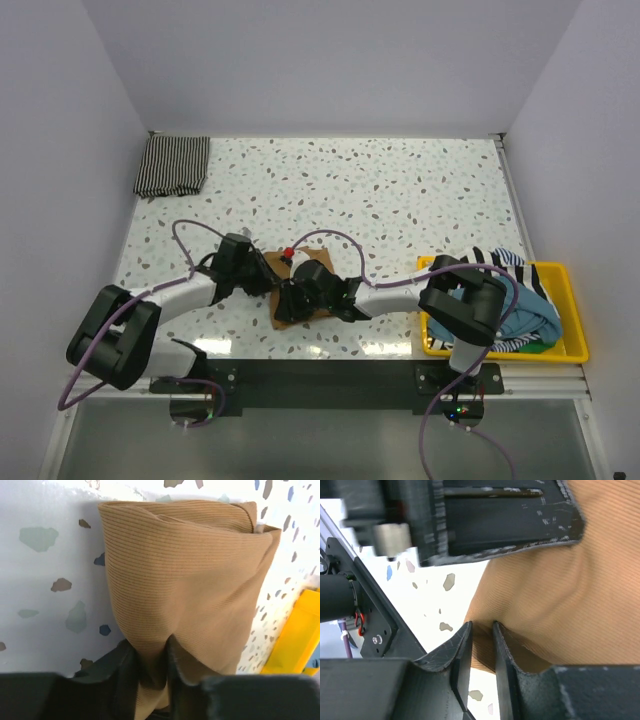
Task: Fold and stack the tank tops
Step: Neatly place the folded tank top to the corner
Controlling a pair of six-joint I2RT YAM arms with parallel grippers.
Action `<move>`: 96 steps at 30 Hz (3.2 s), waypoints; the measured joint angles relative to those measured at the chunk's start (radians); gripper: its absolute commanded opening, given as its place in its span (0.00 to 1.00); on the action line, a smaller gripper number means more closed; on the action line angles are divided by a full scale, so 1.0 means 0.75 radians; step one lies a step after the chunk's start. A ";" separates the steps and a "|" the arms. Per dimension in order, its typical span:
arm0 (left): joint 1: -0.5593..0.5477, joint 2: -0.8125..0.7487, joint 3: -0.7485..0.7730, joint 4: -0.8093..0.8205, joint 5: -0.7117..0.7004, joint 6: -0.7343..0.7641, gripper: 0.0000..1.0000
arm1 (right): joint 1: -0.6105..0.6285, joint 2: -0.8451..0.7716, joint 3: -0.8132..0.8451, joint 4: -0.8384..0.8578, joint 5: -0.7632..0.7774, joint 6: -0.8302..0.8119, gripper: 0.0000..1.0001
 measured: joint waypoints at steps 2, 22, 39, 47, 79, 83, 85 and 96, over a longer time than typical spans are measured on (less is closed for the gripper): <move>-0.010 0.036 0.036 -0.022 -0.024 0.015 0.14 | 0.000 0.001 0.002 -0.001 -0.001 0.001 0.40; 0.048 0.761 1.034 -0.563 -0.850 0.594 0.00 | -0.337 -0.731 0.188 -0.705 0.330 -0.125 0.82; 0.237 1.381 1.965 -0.610 -1.363 1.179 0.00 | -0.351 -0.747 0.167 -0.802 0.348 -0.297 0.79; 0.285 1.509 2.307 -0.554 -1.438 1.442 0.00 | -0.358 -0.656 0.167 -0.767 0.321 -0.326 0.77; 0.606 1.522 2.432 -0.387 -1.121 1.593 0.00 | -0.359 -0.358 0.230 -0.662 0.204 -0.335 0.73; 0.667 1.523 2.432 -0.393 -1.044 1.544 0.00 | -0.359 -0.336 0.231 -0.657 0.199 -0.336 0.73; 0.694 1.525 2.432 -0.393 -1.023 1.516 0.00 | -0.359 -0.326 0.232 -0.655 0.196 -0.336 0.73; 0.726 1.504 2.373 -0.380 -1.097 1.309 0.70 | -0.360 -0.310 0.235 -0.647 0.175 -0.338 0.73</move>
